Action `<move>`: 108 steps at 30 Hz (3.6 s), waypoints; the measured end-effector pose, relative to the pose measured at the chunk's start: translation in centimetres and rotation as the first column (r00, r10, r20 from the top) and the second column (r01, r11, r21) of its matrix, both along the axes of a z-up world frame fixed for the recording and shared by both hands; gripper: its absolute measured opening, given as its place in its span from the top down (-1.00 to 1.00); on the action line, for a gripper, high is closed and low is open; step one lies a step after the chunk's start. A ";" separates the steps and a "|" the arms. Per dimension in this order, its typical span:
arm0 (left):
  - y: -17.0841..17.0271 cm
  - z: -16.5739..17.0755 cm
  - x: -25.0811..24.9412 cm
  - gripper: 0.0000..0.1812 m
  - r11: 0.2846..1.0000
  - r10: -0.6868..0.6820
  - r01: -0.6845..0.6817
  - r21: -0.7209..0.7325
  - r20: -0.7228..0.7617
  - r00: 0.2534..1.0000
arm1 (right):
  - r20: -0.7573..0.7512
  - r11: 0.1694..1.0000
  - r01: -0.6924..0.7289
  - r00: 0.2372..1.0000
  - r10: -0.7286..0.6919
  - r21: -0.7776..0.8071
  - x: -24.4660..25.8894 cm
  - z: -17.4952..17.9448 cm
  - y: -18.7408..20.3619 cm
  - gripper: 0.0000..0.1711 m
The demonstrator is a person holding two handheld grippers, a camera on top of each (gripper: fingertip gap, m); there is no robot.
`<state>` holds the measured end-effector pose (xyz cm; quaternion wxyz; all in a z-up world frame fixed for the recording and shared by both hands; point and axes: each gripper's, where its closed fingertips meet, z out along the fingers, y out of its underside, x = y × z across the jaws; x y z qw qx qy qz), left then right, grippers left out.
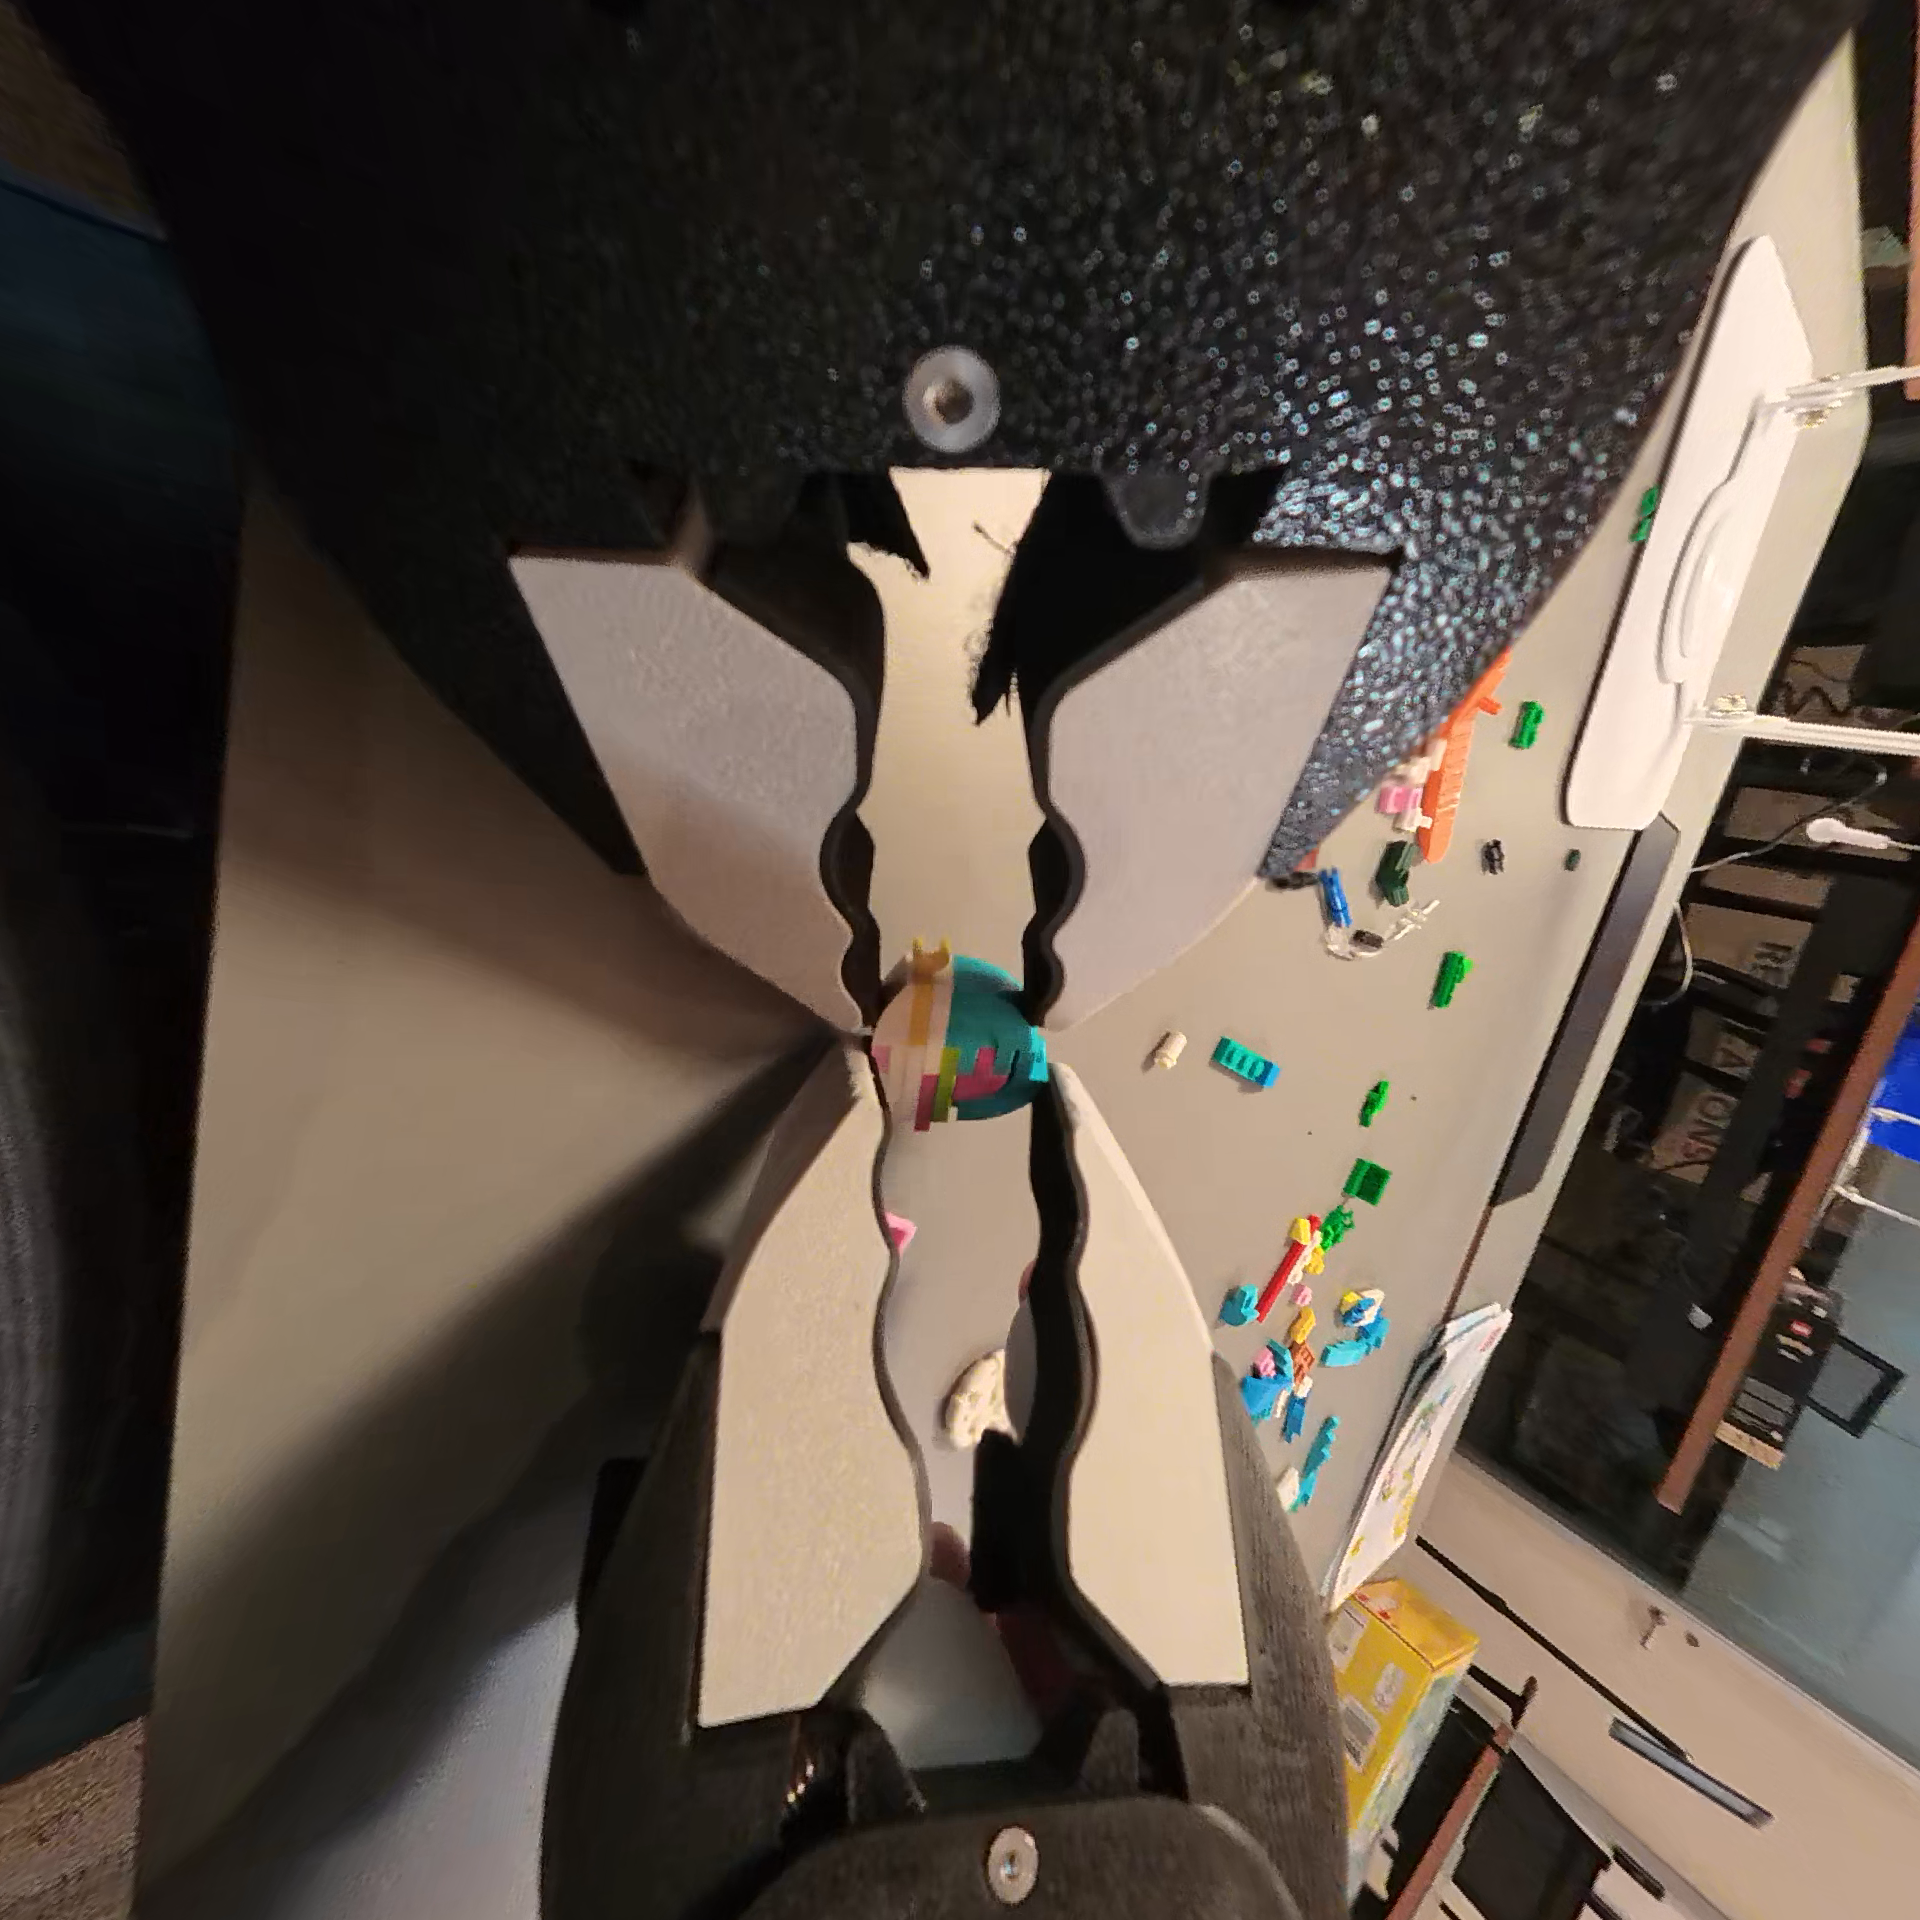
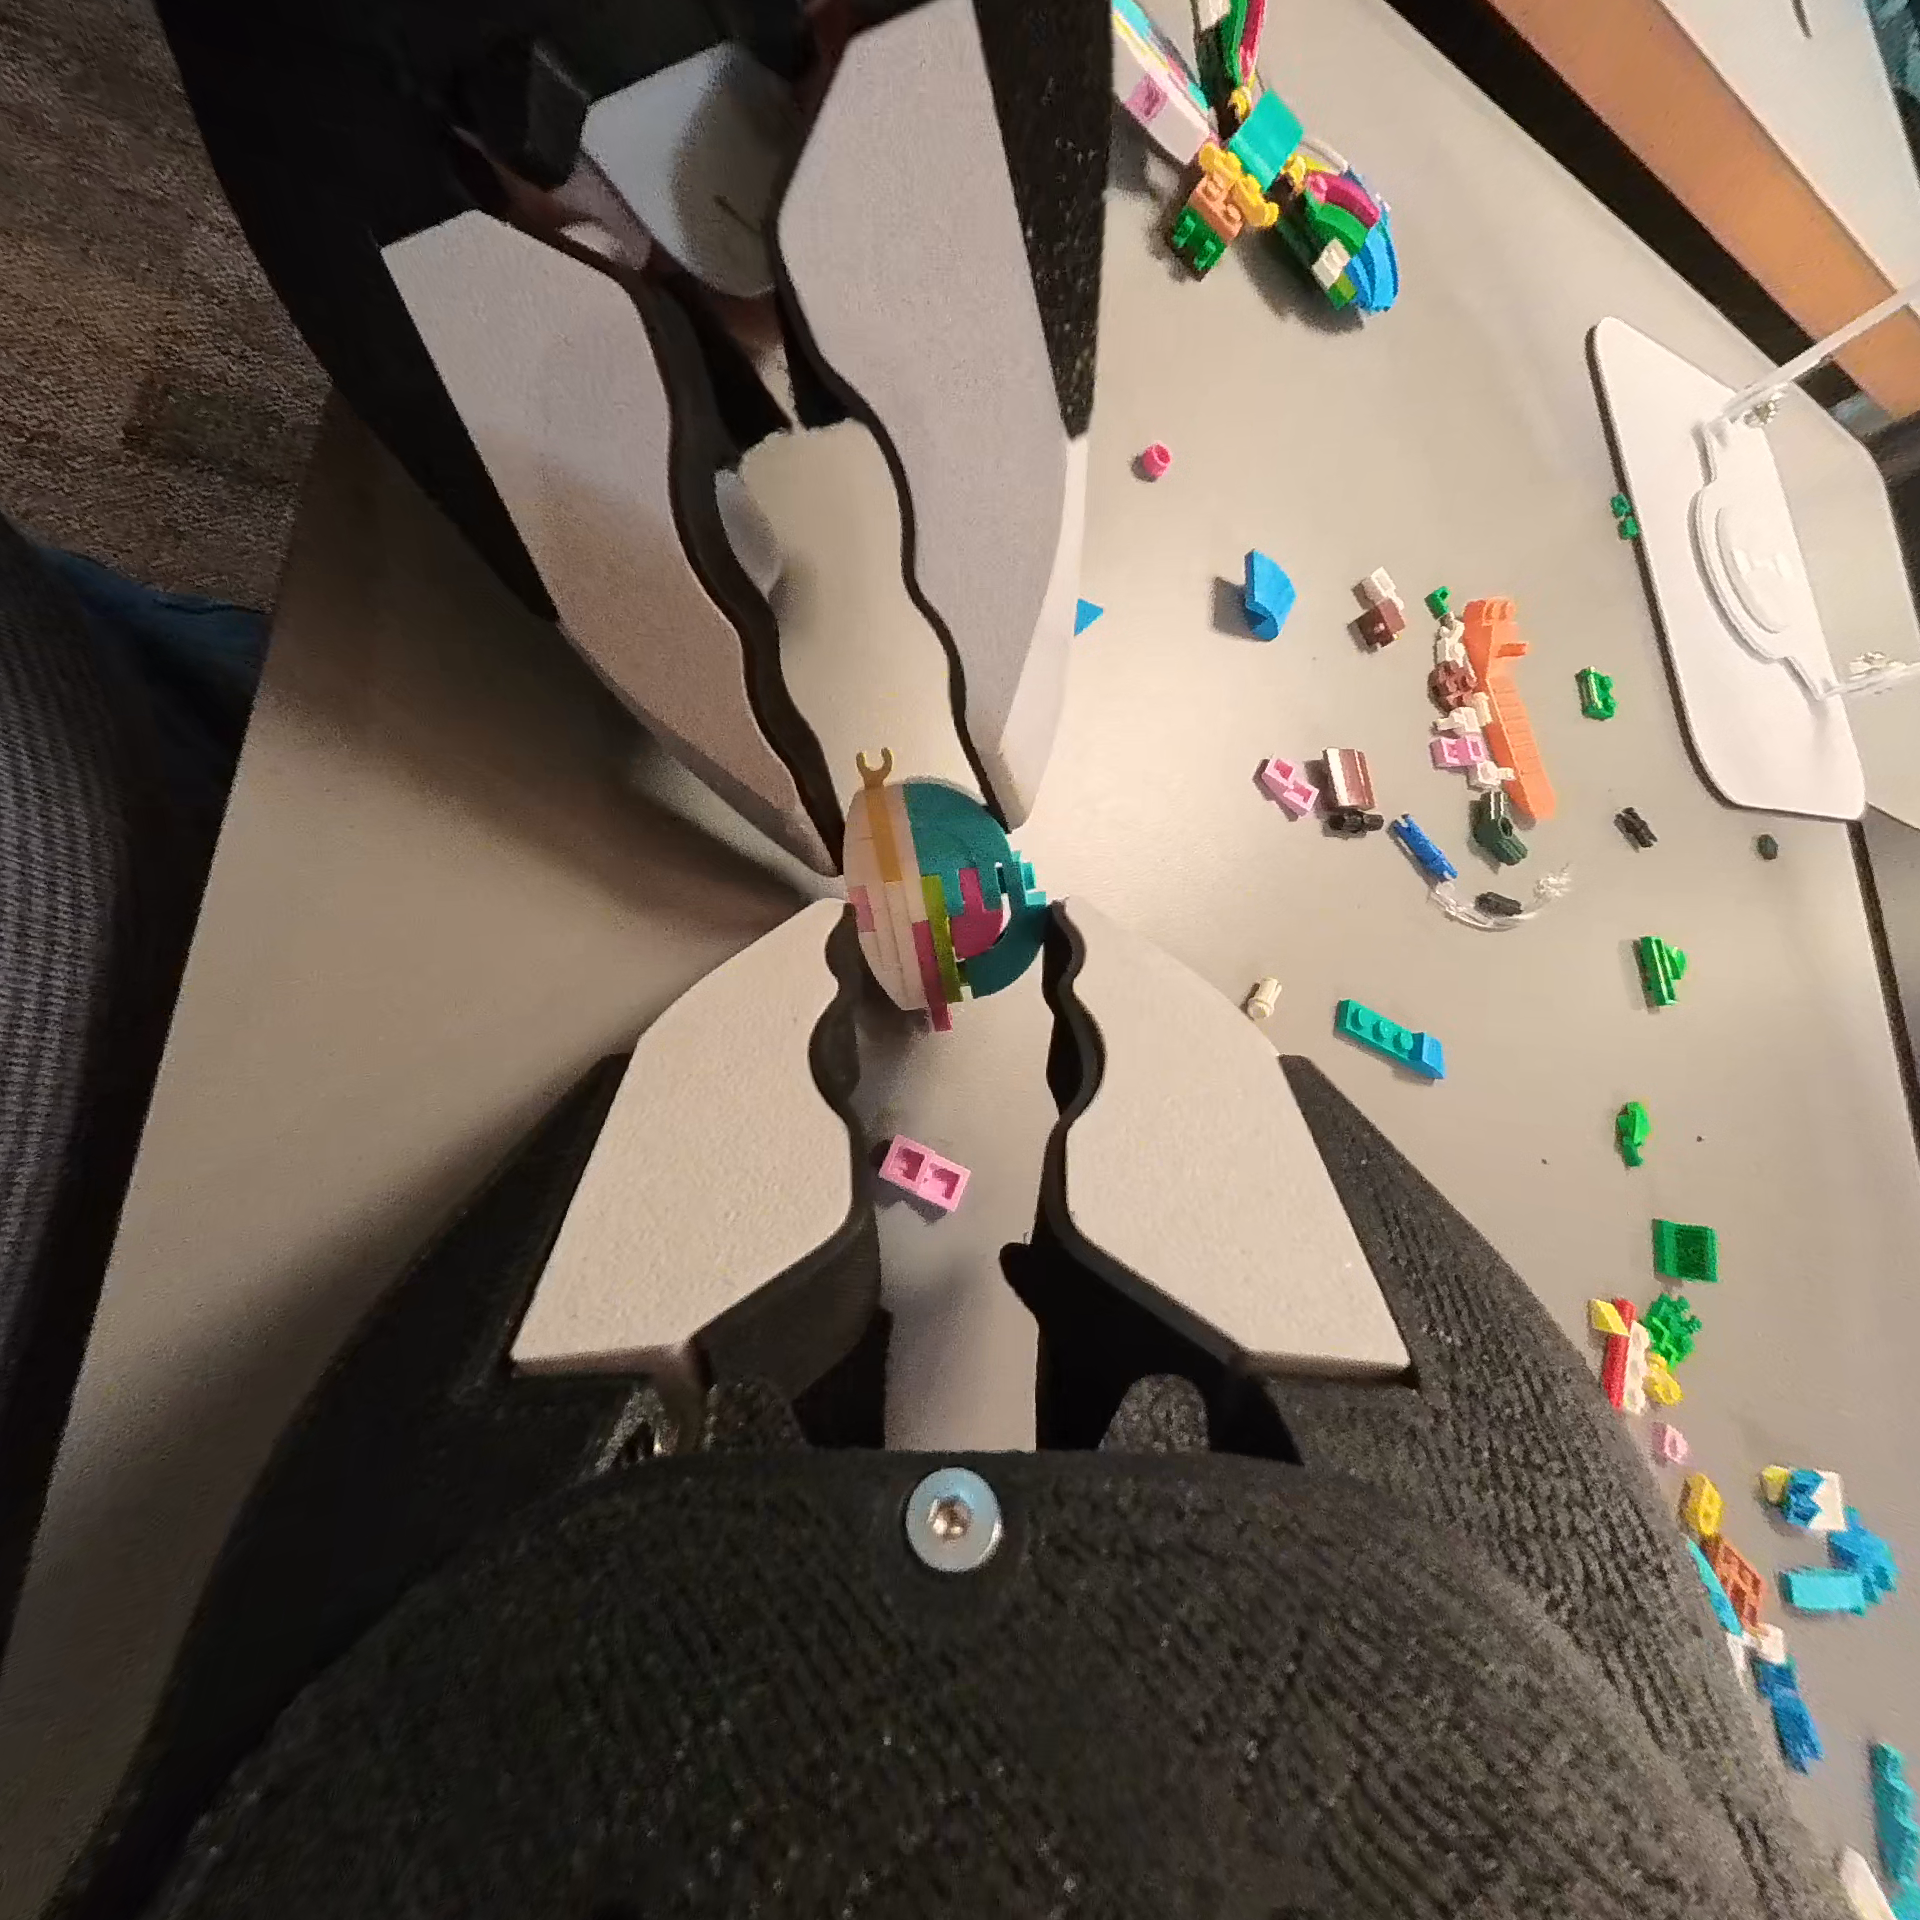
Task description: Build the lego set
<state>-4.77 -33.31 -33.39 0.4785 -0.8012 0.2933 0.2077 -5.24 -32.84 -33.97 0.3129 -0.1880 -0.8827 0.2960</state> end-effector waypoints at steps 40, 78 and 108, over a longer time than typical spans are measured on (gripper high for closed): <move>1.6 6.1 -2.5 0.90 0.977 -0.005 -0.163 0.136 0.784 0.621 | -0.399 0.991 0.115 0.914 -0.078 0.069 -2.9 6.3 0.9 0.62; 1.2 8.3 -1.9 0.74 0.988 -0.147 -0.007 0.152 0.964 0.221 | -0.538 0.998 -0.030 0.841 0.058 0.060 -2.9 8.4 0.0 0.61; 1.4 6.6 -2.7 0.91 0.993 -0.046 -0.092 0.069 0.973 0.226 | -0.511 0.971 0.043 0.855 0.086 0.236 -3.9 7.5 0.9 0.53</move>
